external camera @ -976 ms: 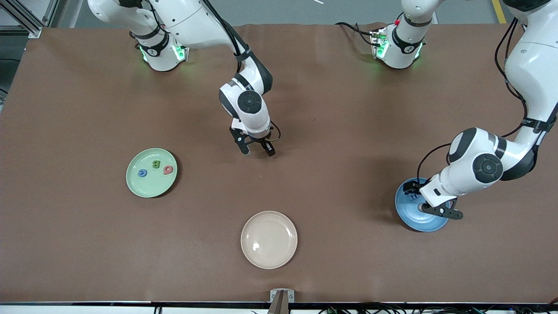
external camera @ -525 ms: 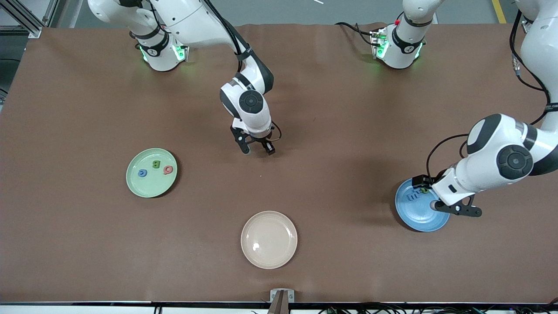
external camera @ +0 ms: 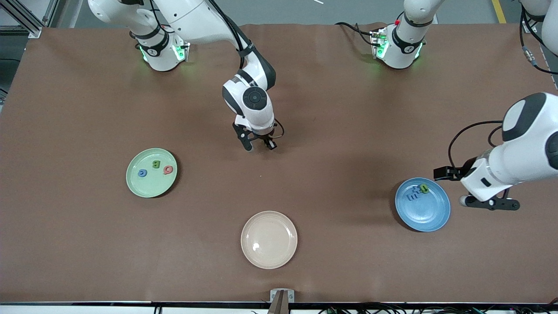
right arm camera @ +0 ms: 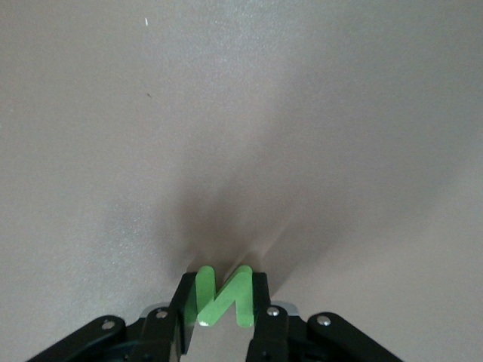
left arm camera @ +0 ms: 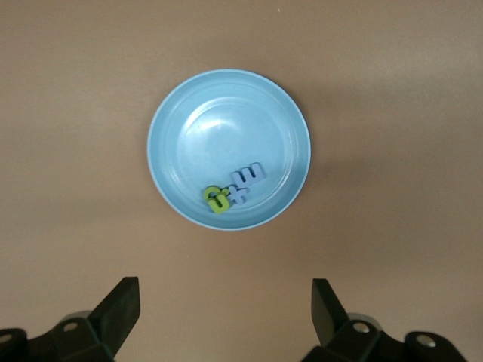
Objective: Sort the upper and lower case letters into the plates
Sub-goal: 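Carry the N to the green plate while the left gripper withdraws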
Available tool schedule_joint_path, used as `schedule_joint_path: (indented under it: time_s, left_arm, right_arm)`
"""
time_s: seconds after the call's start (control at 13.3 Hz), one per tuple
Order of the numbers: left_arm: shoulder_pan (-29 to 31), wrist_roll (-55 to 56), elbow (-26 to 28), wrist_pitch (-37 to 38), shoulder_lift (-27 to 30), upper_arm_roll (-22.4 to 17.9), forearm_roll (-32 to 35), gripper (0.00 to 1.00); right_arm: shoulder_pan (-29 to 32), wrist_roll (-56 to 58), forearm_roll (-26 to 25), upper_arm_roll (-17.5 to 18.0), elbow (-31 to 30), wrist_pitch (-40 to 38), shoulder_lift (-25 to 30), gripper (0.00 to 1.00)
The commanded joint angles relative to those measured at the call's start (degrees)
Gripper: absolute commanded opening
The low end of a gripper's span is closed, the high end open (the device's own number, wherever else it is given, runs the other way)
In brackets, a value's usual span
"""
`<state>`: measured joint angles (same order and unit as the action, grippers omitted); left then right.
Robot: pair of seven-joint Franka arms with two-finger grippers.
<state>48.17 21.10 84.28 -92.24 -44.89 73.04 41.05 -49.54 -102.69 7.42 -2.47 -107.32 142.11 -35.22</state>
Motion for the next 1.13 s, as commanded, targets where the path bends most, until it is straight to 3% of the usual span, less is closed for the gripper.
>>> schedule_joint_path:
  time_s: [0.0, 0.23, 0.53, 1.05]
  left_arm:
    - [4.46, 2.98, -2.53, 2.41, 3.31, 5.6, -0.1, 1.0]
    - [8.86, 2.11, -2.71, 4.95, 3.84, 10.43, -0.01, 1.0]
    - [9.49, -0.44, -5.35, 8.83, 4.98, 11.86, -0.1, 1.0]
    - [9.23, -0.44, -5.26, 10.15, 6.13, 13.18, -0.18, 1.0]
  right_arm:
    - [0.49, 0.29, -1.27, -0.43, 0.18, 0.36, -0.38, 0.0]
    - [5.57, 9.22, -1.27, -0.35, 0.62, -3.84, 3.13, 0.0]
    - [16.81, 29.69, -1.27, -0.35, 0.54, -14.82, 9.45, 0.0]
    - [34.14, 57.49, -3.2, -0.35, -0.96, -17.23, 11.93, 0.01]
